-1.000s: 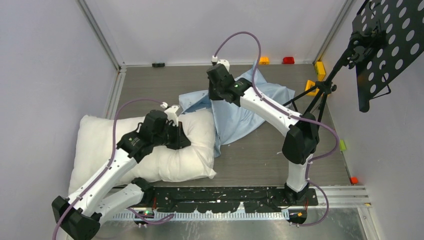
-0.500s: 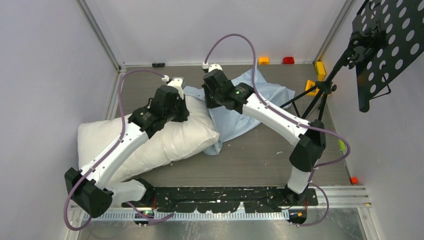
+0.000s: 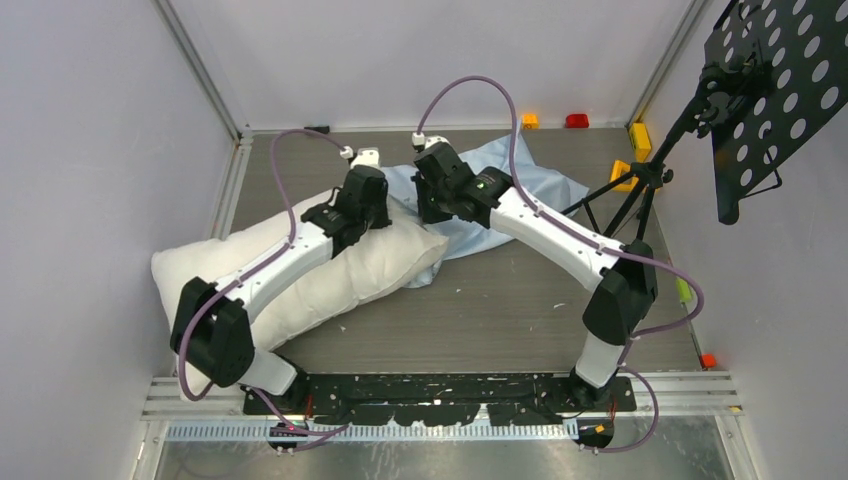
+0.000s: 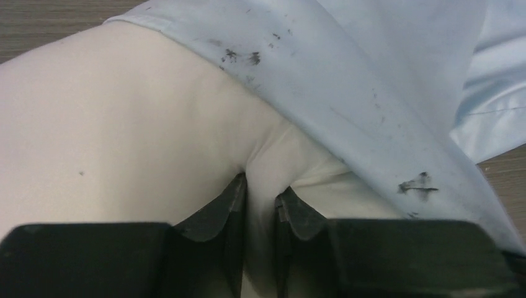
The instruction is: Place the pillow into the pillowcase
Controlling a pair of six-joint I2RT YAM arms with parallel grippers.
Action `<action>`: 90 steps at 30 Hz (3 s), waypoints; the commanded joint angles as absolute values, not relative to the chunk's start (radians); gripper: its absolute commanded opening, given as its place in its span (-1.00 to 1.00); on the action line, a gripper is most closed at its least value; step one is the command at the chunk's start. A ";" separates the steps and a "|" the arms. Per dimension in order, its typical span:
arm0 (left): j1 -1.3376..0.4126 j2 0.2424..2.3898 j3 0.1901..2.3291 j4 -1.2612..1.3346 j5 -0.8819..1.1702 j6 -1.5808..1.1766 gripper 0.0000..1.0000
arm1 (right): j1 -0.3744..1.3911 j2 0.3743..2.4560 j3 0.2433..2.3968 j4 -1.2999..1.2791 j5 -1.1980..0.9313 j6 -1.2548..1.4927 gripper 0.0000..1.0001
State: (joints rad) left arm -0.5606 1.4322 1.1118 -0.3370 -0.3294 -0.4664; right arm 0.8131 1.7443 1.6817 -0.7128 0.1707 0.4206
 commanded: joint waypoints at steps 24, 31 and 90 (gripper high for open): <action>-0.903 1.434 1.229 -0.606 -0.357 -0.056 1.00 | 0.707 1.830 1.751 -0.716 0.074 0.537 -0.83; -0.902 1.524 1.228 -0.547 -0.642 -0.115 -0.58 | 0.696 1.805 1.691 -0.704 0.098 0.553 -0.81; -0.665 1.635 1.216 -0.290 -0.223 -0.612 -1.00 | 0.920 1.492 1.636 -0.676 0.224 0.504 -0.99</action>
